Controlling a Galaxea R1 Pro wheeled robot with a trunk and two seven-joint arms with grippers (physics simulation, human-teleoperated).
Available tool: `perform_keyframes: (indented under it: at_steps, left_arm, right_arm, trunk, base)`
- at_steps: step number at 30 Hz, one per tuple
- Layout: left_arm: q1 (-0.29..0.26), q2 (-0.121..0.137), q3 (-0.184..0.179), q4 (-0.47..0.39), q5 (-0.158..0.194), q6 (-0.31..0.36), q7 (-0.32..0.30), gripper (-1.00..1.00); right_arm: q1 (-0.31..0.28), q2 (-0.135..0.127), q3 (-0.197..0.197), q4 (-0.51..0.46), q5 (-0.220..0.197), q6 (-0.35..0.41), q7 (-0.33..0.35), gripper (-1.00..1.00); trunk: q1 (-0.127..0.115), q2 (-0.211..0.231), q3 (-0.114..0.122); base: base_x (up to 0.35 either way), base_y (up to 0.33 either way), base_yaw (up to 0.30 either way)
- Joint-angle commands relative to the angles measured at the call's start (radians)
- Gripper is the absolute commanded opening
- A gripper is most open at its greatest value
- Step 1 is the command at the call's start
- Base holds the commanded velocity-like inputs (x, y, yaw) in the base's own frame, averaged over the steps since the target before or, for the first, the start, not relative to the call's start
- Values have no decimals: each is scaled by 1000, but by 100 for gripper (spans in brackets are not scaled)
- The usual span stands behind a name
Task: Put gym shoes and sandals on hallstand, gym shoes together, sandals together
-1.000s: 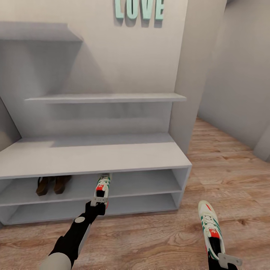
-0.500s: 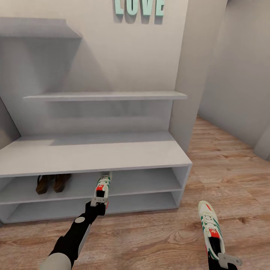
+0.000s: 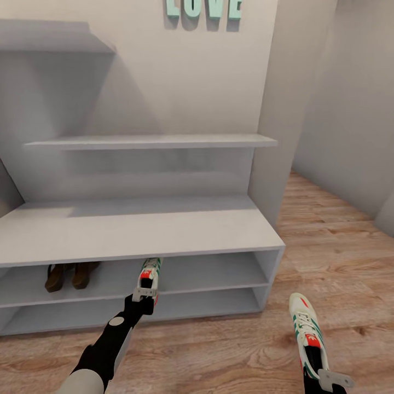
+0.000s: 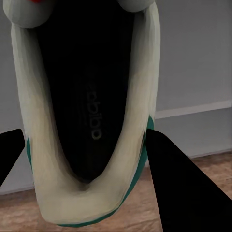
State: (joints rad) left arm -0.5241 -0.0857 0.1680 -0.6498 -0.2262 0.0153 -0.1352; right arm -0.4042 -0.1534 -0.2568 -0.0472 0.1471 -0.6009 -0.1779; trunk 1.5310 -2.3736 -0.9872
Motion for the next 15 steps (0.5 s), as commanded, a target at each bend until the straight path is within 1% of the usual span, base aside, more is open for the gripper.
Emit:
perform_keyframes:
  at_steps: [1, 9, 11, 15]
  left_arm:
    - [0, -2, 8, -1, -10, 2, -9, -100]
    - [0, -2, 8, 1, -10, 0, -9, -100]
    - [0, -2, 8, 1, -10, 0, -9, -100]
    - [0, -1, 8, 1, -10, 0, -9, -100]
  right_arm:
    - [-1, 0, -4, 1, 11, -2, -6, -100]
    - [-1, 0, -4, 1, 11, -2, -6, -100]
    - [-1, 0, -4, 1, 11, -2, -6, -100]
    - [-1, 0, -4, 1, 11, -2, -6, -100]
  trunk:
    - [0, 0, -1]
    - [0, 0, -1]
    - [0, 0, -1]
    - [0, 0, -1]
  base:
    - [159, 0, 0]
    - [263, 0, 0]
    - [172, 0, 0]
    - [71, 0, 0]
